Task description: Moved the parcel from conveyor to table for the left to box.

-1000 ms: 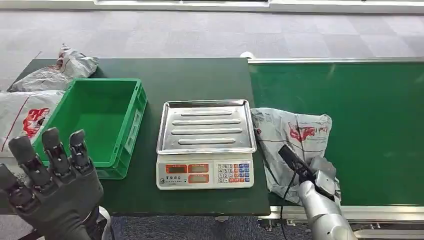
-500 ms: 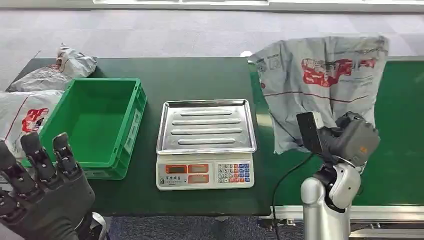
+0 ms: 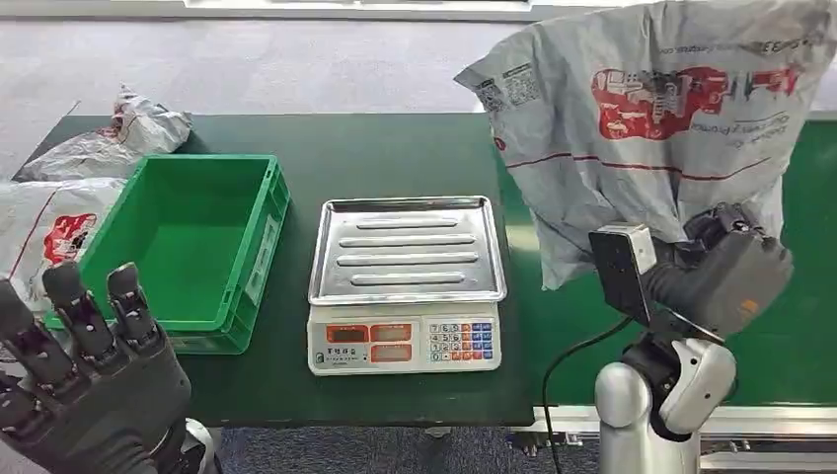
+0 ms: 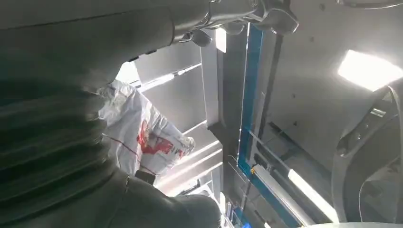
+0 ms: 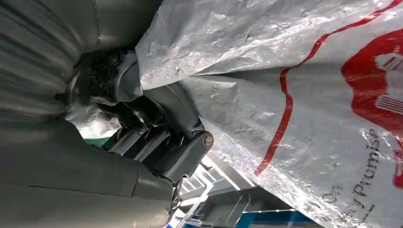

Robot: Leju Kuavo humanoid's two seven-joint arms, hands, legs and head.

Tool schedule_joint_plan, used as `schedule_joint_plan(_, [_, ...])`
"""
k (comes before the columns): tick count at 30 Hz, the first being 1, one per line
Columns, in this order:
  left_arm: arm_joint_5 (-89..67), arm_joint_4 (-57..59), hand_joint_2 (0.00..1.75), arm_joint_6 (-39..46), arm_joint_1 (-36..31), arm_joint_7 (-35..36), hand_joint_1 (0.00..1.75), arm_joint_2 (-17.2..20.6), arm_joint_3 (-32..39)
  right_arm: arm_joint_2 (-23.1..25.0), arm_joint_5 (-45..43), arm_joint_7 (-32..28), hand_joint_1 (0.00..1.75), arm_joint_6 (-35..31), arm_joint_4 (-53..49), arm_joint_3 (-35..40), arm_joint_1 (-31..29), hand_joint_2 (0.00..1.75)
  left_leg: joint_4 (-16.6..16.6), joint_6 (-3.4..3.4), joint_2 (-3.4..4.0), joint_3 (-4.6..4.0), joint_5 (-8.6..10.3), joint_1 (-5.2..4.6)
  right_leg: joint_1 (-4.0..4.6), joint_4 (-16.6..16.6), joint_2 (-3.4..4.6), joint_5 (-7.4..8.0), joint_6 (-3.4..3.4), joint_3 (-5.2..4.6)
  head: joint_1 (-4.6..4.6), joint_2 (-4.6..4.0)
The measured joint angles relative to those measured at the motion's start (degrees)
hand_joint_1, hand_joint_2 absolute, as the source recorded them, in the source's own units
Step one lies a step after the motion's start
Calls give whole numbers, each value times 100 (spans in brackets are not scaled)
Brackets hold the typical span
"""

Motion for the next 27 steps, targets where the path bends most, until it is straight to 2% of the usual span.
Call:
schedule_joint_plan(2, [33,13,175,-42,-30,0,0,2,-4,-2,-349,-303,175,320,55,151,-88,175,-2,0,2,-10,0,1,-1,4,2,0,0,-1,2,0])
schedule_joint_plan(5, [140,70,175,-276,-163,0,0,2,-24,-4,-624,-648,175,825,688,760,-613,175,-5,-5,41,-35,-7,1,0,5,34,3,-4,-2,0,0])
schedule_joint_plan(7, [186,155,175,-448,-270,0,0,-13,-39,53,-762,-674,175,853,1427,1223,-1099,175,-5,-8,48,9,6,1,1,6,41,13,-11,-10,-2,0])
schedule_joint_plan(10, [192,269,175,-538,-366,0,0,-42,-50,205,-868,-672,175,855,2315,1778,-1614,175,-4,-20,30,7,25,1,9,7,32,23,-14,-11,0,0])
schedule_joint_plan(15, [192,273,175,-538,-375,0,0,-42,-50,212,-873,-672,175,855,2362,1809,-1657,175,-4,-20,28,7,25,1,11,7,31,23,-14,-11,0,0])
schedule_joint_plan(16, [192,367,175,-549,-428,2,0,-48,-77,374,-1078,-691,175,949,3133,2276,-2038,175,-4,-24,24,3,26,7,17,8,28,23,-18,-10,-2,0])
schedule_joint_plan(17, [208,420,175,-559,-469,2,0,-46,-79,431,-1150,-670,175,1004,3418,2520,-2170,175,-4,-25,26,3,24,7,16,8,29,22,-20,-13,0,0])
schedule_joint_plan(21, [225,477,175,-649,-491,0,0,-48,-79,466,-1157,-538,175,932,3666,2752,-2252,175,-4,-24,21,0,22,7,16,7,24,19,-20,-13,0,0])
schedule_joint_plan(22, [234,492,175,-651,-499,0,0,-48,-77,468,-1155,-505,0,914,3716,2763,-2271,175,-4,-24,21,-1,22,7,16,7,23,19,-20,-13,0,0])
schedule_joint_plan(23, [236,505,175,-651,-508,2,0,-50,-77,468,-1124,-442,0,875,3775,2772,-2299,0,-4,-24,21,0,22,7,15,7,23,19,-20,-13,0,0])
schedule_joint_plan(27, [236,544,175,-656,-554,0,0,-59,-76,474,-838,-36,0,656,4107,2796,-2419,0,-4,-24,22,1,22,7,16,7,23,20,-20,-13,0,0])
